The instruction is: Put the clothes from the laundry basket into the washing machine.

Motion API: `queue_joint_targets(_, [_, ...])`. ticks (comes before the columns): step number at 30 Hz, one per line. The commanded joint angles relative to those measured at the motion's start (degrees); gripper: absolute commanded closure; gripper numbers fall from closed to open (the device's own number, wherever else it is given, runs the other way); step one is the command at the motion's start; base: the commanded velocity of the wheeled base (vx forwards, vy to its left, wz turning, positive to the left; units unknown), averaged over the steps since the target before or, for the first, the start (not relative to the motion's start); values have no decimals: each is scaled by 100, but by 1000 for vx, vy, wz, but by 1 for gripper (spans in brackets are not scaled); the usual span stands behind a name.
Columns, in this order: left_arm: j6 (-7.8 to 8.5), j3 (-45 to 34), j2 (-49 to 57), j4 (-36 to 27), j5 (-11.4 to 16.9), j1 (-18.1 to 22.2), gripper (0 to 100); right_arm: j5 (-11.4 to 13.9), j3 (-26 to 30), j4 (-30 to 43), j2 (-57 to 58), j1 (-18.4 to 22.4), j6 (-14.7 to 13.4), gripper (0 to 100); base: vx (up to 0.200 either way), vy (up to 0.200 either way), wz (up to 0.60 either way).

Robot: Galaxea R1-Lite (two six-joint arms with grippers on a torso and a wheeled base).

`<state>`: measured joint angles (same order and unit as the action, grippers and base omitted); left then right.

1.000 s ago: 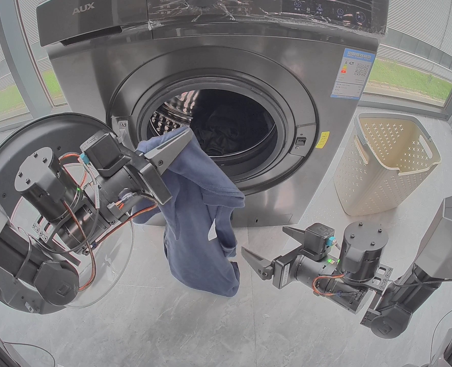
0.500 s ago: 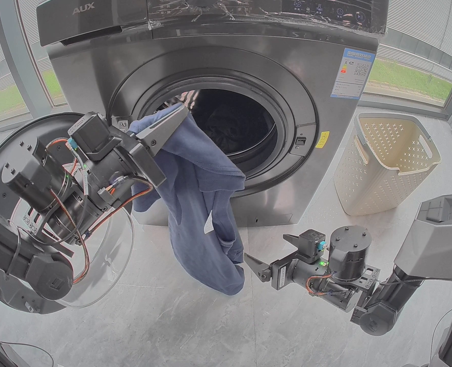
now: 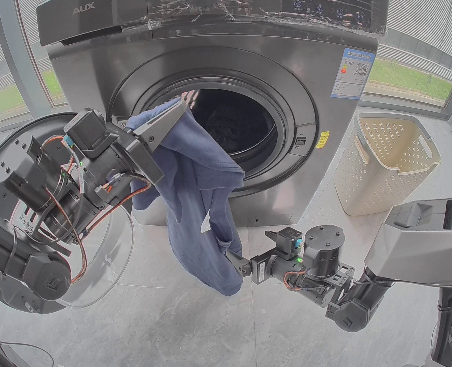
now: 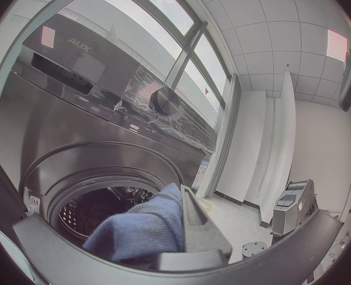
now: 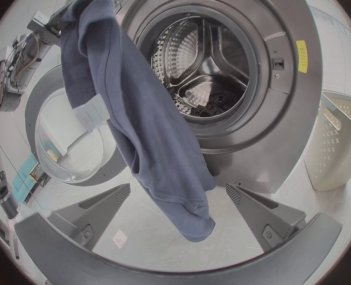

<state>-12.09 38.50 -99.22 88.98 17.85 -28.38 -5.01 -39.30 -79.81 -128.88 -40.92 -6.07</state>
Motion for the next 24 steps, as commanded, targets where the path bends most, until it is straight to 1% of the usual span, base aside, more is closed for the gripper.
queue_joint_targets(1, [-4, -9, 17, 14, -1, -1, 100, 0, -86, -8, -217, -38, 1, 0, 0, 0, 0])
queue_joint_targets(2, [-4, 0, 17, 14, -1, -1, 100, 0, -262, -8, -304, -47, -8, 0, 0, 0, 0])
queue_joint_targets(3, [-4, -9, 17, 14, -1, -1, 100, 0, -271, -8, -313, -47, -8, 0, 0, 0, 0])
queue_joint_targets(4, [-4, -9, 17, 23, -1, -1, 100, 0, -473, 1, -428, -30, 1, 0, 0, 0, 0])
queue_joint_targets(9, [5, -35, 25, 23, -1, -1, 100, 9, -965, 27, -744, 58, 45, 0, 0, 0, 0])
queue_joint_targets(16, [5, -35, 25, 23, -1, -10, 100, 9, -1282, 27, -972, 260, 80, 0, 0, 0, 0])
queue_joint_targets(19, [5, -35, 43, 23, -1, -10, 100, 9, -1378, 18, -1025, 278, 80, 0, 0, 0, 0])
queue_joint_targets(24, [-4, -44, 105, 14, -1, -10, 100, 9, -1704, 36, -1210, 234, 80, 0, 0, 0, 0])
